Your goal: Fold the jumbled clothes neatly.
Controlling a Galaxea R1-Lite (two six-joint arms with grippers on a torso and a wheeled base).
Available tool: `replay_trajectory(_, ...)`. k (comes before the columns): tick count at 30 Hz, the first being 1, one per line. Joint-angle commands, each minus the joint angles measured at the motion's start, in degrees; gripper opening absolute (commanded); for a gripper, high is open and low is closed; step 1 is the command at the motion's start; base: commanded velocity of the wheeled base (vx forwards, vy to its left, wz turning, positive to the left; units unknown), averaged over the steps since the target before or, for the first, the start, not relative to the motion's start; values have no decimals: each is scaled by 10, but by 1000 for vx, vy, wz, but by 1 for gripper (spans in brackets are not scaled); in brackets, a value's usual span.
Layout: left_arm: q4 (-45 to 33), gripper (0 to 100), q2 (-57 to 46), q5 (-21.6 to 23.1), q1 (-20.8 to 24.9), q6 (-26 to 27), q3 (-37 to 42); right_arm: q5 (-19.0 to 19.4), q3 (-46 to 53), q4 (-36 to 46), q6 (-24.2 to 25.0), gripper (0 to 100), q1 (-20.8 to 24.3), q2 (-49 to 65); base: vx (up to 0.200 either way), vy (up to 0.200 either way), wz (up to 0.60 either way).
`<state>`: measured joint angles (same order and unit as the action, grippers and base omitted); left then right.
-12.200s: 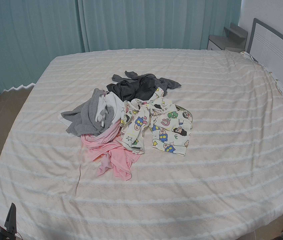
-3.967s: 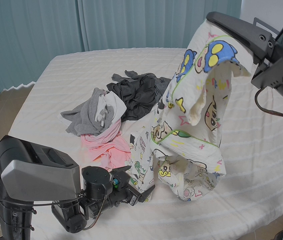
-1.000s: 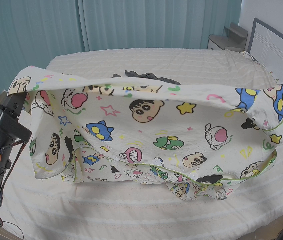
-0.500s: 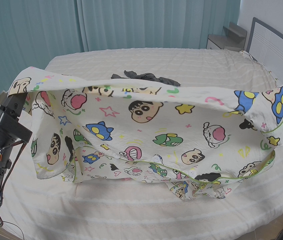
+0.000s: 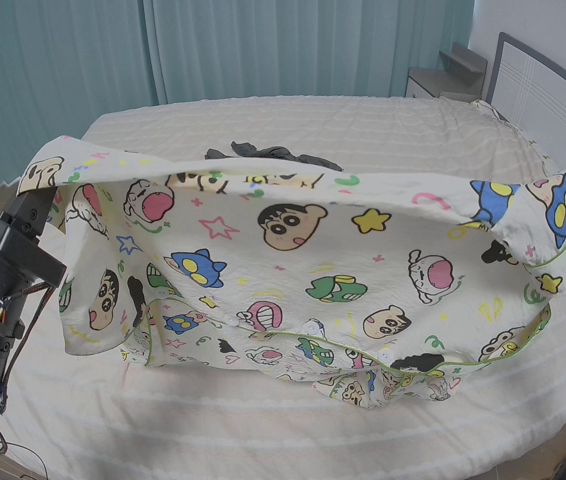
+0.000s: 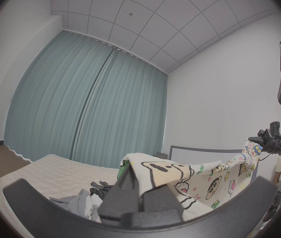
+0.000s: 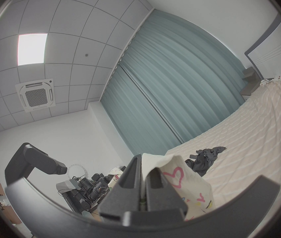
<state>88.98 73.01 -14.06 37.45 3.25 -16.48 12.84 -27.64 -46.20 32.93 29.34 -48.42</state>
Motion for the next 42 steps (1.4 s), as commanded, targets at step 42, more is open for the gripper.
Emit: replay_trajectory(42, 10, 0, 2, 0, 0, -1, 9, 1, -2, 0, 3, 0, 0, 4, -86, -14, 0)
